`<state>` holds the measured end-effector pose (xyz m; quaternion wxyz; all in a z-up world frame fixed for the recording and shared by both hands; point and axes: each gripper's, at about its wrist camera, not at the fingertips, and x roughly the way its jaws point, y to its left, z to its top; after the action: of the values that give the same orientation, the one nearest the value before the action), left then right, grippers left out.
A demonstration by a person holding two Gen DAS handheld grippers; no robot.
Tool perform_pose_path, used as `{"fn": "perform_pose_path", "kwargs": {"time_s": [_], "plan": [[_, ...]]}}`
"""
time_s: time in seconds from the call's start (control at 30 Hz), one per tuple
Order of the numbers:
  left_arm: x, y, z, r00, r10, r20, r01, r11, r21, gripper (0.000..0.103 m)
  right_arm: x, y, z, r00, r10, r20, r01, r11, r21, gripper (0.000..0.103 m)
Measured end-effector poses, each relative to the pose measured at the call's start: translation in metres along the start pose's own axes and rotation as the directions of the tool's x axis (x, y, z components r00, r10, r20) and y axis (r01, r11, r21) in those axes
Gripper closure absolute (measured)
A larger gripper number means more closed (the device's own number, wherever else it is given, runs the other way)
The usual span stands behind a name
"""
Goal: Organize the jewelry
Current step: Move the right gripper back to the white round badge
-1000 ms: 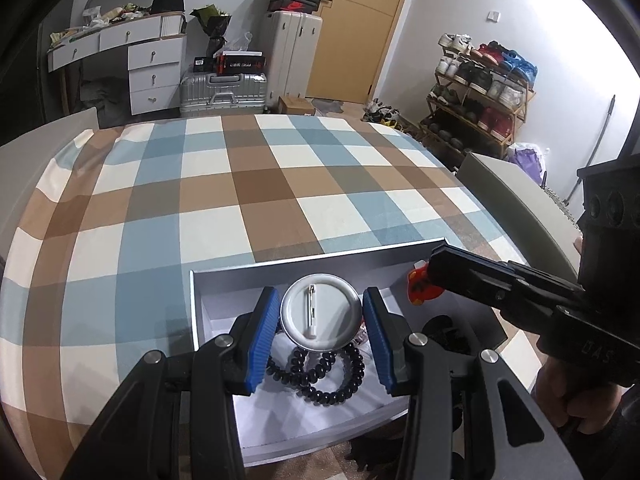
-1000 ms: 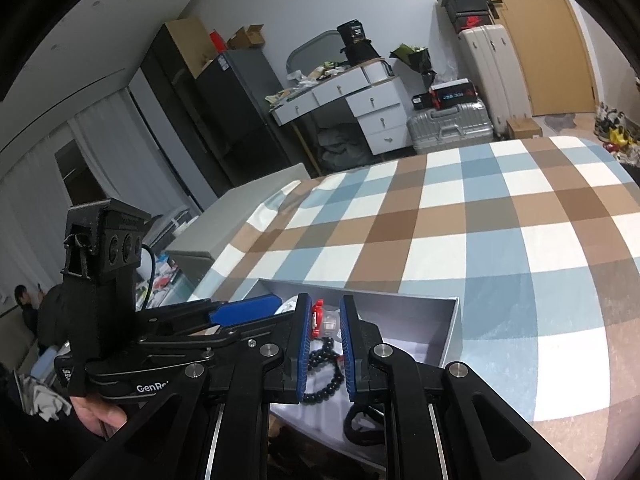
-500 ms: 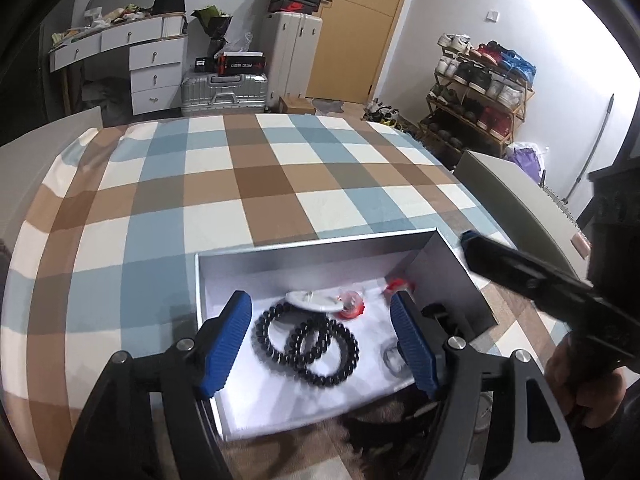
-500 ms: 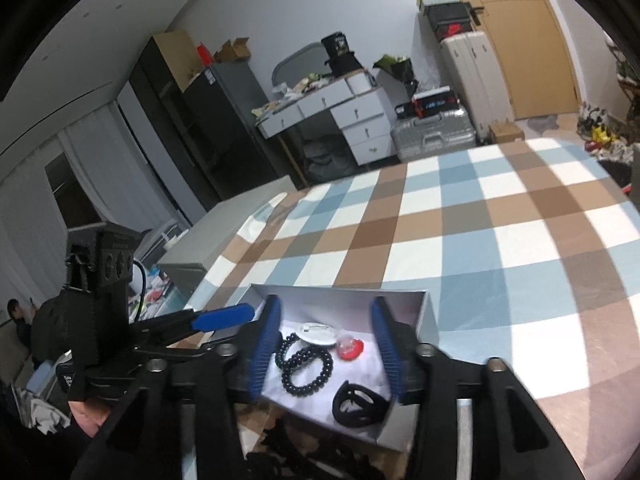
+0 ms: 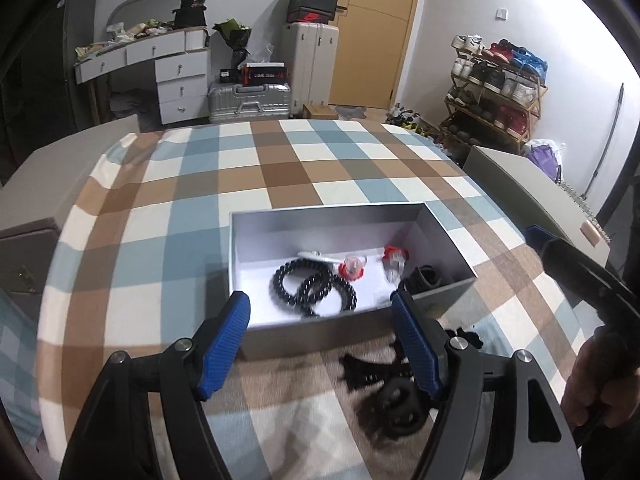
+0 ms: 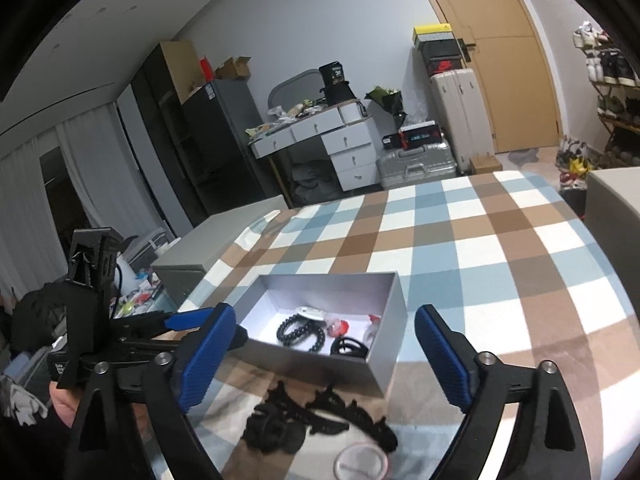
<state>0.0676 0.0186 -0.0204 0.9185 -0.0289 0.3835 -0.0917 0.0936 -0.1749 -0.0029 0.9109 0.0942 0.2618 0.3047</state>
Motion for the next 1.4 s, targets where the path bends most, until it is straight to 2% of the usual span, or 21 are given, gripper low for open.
{"fn": "perform_pose_path", "kwargs": {"time_s": [0.07, 0.33, 0.43, 0.57, 0.67, 0.9, 1.0, 1.23, 1.4], "plan": [[-0.006, -0.001, -0.005, 1.0, 0.013, 0.011, -0.013, 1.0, -0.011, 0.026, -0.007, 0.003, -0.004, 1.0, -0.01, 0.004, 0.01, 1.0, -0.01, 0.007], [-0.023, -0.009, -0.025, 0.999, 0.041, 0.036, -0.04, 0.999, -0.023, 0.019, -0.026, 0.005, -0.03, 0.999, -0.049, -0.013, 0.049, 0.998, -0.026, 0.004], [-0.02, -0.012, -0.033, 1.0, 0.008, -0.003, -0.008, 1.0, -0.016, 0.019, -0.023, 0.004, -0.042, 0.996, -0.067, -0.063, 0.065, 0.997, -0.036, 0.004], [-0.019, -0.018, -0.046, 1.0, 0.016, -0.025, -0.016, 1.0, -0.004, 0.019, -0.017, 0.009, -0.062, 0.984, -0.145, -0.106, 0.131, 0.983, -0.128, 0.005], [-0.015, -0.016, -0.053, 0.998, 0.016, -0.053, -0.017, 1.0, -0.019, 0.019, -0.011, 0.009, -0.073, 0.976, -0.172, -0.133, 0.148, 0.973, -0.175, 0.006], [-0.015, -0.007, -0.064, 0.997, 0.041, -0.067, -0.045, 0.998, -0.053, 0.019, 0.007, 0.0, -0.081, 0.957, -0.18, -0.229, 0.147, 0.977, -0.152, 0.023], [-0.015, -0.002, -0.067, 0.996, 0.046, -0.07, -0.051, 0.996, -0.068, 0.016, 0.012, 0.003, -0.084, 0.946, -0.195, -0.257, 0.152, 0.972, -0.177, 0.03], [-0.018, 0.003, -0.073, 0.996, 0.044, -0.074, -0.05, 0.995, -0.082, 0.014, 0.019, 0.012, -0.087, 0.937, -0.194, -0.289, 0.139, 0.97, -0.2, 0.033], [-0.02, 0.005, -0.076, 0.996, 0.05, -0.077, -0.056, 0.996, -0.072, 0.014, 0.024, 0.012, -0.088, 0.925, -0.221, -0.308, 0.16, 0.964, -0.212, 0.045]]}}
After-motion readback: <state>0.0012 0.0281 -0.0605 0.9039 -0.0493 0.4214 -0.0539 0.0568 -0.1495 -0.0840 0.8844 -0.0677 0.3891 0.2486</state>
